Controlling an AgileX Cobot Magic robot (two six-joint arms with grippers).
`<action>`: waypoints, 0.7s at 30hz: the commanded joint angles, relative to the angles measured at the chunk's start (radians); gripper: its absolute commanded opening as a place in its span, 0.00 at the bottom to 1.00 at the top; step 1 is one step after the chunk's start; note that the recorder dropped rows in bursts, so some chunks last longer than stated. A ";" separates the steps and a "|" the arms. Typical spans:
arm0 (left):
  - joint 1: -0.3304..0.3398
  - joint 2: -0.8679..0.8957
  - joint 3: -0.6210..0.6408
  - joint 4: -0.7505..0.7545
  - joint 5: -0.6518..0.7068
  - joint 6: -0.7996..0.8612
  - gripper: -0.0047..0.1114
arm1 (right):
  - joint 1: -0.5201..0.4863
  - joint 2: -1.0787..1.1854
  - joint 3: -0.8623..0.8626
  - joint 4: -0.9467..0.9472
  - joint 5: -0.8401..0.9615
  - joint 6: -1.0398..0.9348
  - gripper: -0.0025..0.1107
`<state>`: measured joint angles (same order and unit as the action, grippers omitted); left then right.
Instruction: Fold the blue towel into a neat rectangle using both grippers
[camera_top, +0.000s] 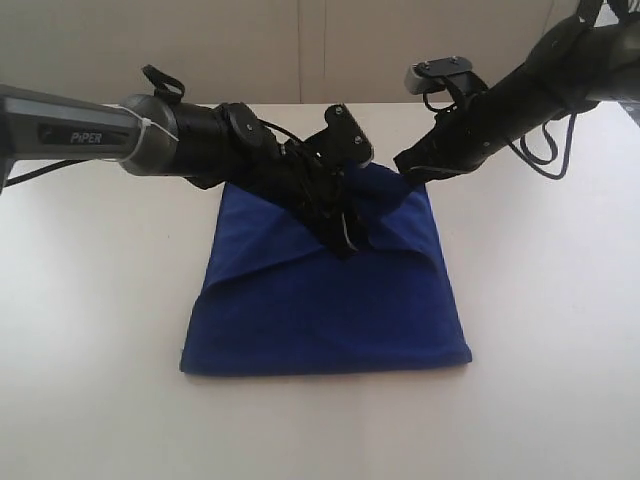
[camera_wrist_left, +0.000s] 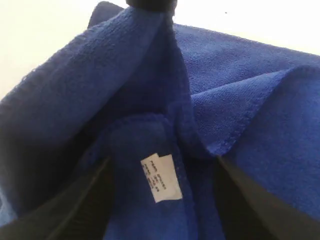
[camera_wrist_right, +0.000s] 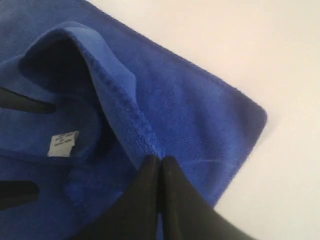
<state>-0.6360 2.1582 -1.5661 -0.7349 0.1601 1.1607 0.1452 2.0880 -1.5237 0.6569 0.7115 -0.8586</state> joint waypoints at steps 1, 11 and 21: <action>-0.007 -0.005 -0.001 -0.019 -0.002 0.006 0.59 | -0.005 -0.001 -0.003 -0.058 -0.036 -0.011 0.02; -0.044 0.064 -0.001 -0.019 -0.160 0.076 0.59 | -0.006 -0.001 -0.003 -0.058 -0.058 0.001 0.02; -0.044 0.065 -0.001 -0.007 -0.265 0.076 0.53 | -0.006 -0.001 -0.003 -0.058 -0.054 0.006 0.02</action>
<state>-0.6754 2.2241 -1.5661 -0.7349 -0.0929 1.2347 0.1452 2.0880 -1.5237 0.6019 0.6608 -0.8568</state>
